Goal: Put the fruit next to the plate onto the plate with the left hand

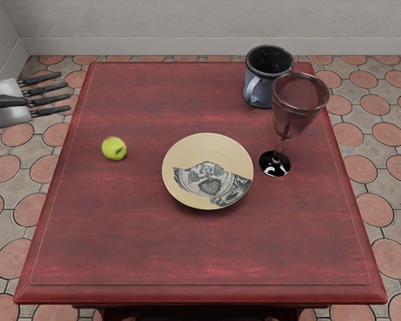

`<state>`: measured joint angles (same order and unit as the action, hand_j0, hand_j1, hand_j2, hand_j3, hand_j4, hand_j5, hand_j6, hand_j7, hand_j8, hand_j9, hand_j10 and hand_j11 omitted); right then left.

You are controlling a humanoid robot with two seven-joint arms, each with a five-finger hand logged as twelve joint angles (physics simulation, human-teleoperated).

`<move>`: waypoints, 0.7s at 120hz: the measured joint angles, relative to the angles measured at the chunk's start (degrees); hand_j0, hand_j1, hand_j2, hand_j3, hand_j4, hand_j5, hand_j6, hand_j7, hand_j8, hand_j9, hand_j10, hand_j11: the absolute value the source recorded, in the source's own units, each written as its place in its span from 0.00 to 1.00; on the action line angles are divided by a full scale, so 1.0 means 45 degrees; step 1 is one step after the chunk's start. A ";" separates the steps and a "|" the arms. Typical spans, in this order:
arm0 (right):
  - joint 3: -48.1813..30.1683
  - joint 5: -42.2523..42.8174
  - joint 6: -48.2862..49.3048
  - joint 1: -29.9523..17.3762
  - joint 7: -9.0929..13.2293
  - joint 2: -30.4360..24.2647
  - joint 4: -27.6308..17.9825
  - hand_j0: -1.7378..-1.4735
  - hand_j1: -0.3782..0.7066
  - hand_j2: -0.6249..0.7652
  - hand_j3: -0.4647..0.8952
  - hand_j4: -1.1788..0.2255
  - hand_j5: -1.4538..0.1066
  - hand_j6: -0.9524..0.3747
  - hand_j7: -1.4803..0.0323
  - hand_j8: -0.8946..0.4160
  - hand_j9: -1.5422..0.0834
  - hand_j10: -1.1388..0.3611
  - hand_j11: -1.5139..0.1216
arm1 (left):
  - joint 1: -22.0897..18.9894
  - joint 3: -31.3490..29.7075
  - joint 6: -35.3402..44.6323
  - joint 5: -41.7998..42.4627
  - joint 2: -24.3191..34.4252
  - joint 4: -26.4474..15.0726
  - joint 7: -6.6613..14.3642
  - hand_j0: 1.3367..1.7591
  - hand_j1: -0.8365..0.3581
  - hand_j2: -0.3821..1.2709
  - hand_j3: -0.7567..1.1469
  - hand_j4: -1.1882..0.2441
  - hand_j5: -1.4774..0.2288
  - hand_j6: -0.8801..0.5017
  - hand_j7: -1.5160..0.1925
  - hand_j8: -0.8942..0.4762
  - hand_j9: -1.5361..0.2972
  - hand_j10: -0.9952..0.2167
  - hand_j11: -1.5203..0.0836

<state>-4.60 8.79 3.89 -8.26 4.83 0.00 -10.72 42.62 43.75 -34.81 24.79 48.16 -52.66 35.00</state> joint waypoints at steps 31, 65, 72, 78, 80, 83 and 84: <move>0.0004 0.0000 -0.0001 -0.0002 0.0000 0.0000 0.0000 0.30 0.05 0.45 0.34 0.82 0.91 0.70 0.96 0.67 0.93 0.75 0.91 | 0.1119 -0.0014 -0.0047 -0.1531 -0.0850 0.0125 0.0000 0.76 0.98 0.23 0.40 0.83 0.86 0.64 0.88 0.65 0.83 0.82 0.94; 0.0006 0.0000 0.0000 0.0000 0.0000 0.0000 0.0000 0.30 0.05 0.45 0.34 0.82 0.91 0.70 0.96 0.67 0.93 0.75 0.91 | 0.2695 -0.0170 -0.0048 -0.6548 -0.2147 0.0041 0.0000 0.76 0.99 0.23 0.40 0.83 0.86 0.63 0.88 0.65 0.83 0.82 0.94; 0.0006 0.0000 -0.0001 0.0000 0.0000 0.0000 0.0000 0.30 0.05 0.45 0.34 0.82 0.91 0.70 0.96 0.67 0.93 0.75 0.91 | 0.3168 -0.0173 -0.0050 -0.7777 -0.2187 0.0008 0.0000 0.76 0.98 0.23 0.40 0.82 0.85 0.63 0.88 0.64 0.83 0.81 0.94; 0.0005 0.0000 0.0001 0.0000 0.0000 0.0000 0.0000 0.30 0.05 0.45 0.34 0.82 0.91 0.70 0.96 0.67 0.93 0.75 0.91 | 0.3651 -0.0173 -0.0049 -0.8784 -0.2465 -0.0051 0.0000 0.76 0.97 0.23 0.40 0.81 0.85 0.62 0.87 0.64 0.82 0.80 0.93; 0.0005 0.0000 0.0000 0.0000 0.0000 0.0000 0.0000 0.30 0.05 0.45 0.34 0.83 0.91 0.70 0.96 0.67 0.93 0.75 0.91 | 0.3772 -0.0173 -0.0049 -0.9237 -0.2761 -0.0080 0.0000 0.76 0.97 0.23 0.40 0.81 0.85 0.62 0.87 0.64 0.82 0.80 0.93; 0.0005 0.0000 -0.0001 0.0000 0.0000 0.0000 0.0000 0.30 0.05 0.45 0.34 0.83 0.91 0.70 0.96 0.67 0.93 0.75 0.91 | 0.3853 -0.0176 -0.0049 -1.0020 -0.3273 -0.0130 0.0000 0.76 0.96 0.23 0.40 0.81 0.84 0.62 0.87 0.63 0.82 0.80 0.92; 0.0005 0.0000 -0.0001 0.0000 0.0000 0.0000 0.0000 0.30 0.05 0.45 0.34 0.83 0.91 0.70 0.96 0.67 0.93 0.75 0.91 | 0.3859 -0.0176 -0.0048 -1.0289 -0.3419 -0.0147 0.0000 0.76 0.96 0.23 0.40 0.81 0.84 0.62 0.86 0.63 0.82 0.80 0.92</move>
<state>-4.57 8.79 3.88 -8.26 4.83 0.00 -10.72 59.99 42.96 -35.02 -21.51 32.78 -53.32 35.00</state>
